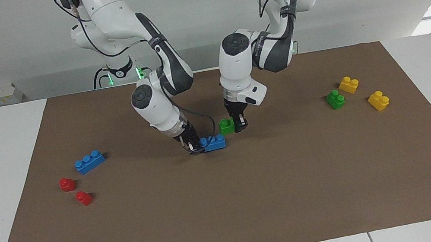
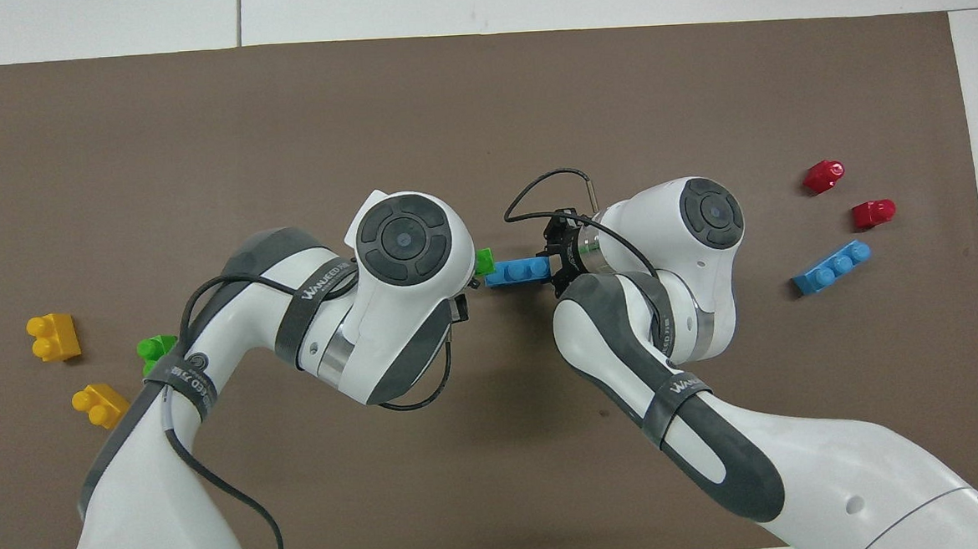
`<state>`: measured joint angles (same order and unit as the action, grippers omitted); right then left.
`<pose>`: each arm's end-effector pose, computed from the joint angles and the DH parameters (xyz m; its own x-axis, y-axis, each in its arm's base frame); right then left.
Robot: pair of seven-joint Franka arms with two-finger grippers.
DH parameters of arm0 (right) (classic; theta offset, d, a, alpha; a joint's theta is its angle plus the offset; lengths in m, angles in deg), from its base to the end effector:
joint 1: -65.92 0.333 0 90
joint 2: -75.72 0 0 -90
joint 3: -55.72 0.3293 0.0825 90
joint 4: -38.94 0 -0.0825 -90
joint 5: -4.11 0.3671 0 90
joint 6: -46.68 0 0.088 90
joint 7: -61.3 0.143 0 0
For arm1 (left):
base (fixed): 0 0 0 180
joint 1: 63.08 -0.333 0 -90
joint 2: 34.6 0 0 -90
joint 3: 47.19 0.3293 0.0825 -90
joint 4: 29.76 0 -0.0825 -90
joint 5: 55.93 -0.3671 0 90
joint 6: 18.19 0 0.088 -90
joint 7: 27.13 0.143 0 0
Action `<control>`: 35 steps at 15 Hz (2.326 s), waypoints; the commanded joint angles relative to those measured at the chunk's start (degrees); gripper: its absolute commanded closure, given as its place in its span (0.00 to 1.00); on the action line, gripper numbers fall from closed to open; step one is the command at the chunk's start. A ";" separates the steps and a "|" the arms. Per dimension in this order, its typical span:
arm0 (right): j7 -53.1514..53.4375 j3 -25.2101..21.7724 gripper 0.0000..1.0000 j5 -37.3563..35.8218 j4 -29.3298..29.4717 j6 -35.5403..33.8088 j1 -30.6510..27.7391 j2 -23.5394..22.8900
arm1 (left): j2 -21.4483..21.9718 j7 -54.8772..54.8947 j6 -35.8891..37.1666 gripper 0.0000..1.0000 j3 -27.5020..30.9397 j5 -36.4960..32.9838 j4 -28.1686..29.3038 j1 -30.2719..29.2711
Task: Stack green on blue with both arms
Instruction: 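Press the green brick onto the blue brick with the left gripper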
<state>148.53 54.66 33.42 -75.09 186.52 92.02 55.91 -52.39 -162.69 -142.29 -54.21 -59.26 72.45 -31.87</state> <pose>0.5526 0.2721 0.2893 0.1120 -0.9317 -0.3455 -0.9936 -0.0997 -0.0531 0.5055 -0.3865 0.3742 -0.1027 0.9938 -0.0437 0.9926 0.1053 0.0611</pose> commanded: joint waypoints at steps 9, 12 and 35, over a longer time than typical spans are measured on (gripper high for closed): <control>-2.59 0.09 1.00 1.46 -1.98 1.31 -0.09 1.27 | -4.53 -3.91 -2.89 1.00 0.78 -2.91 -2.72 3.86; -4.95 0.09 1.00 3.91 -2.42 1.66 -0.09 1.09 | -4.70 -4.70 -3.68 1.00 0.86 -3.18 -2.63 4.29; -5.75 0.01 1.00 4.80 -2.69 1.75 -0.61 0.92 | -6.11 -4.97 -6.50 1.00 0.95 -5.73 -0.08 5.79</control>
<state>144.67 54.40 36.74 -76.85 187.34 91.82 55.90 -58.58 -166.21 -147.27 -54.07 -63.72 71.19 -26.96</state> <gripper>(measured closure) 0.648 0.656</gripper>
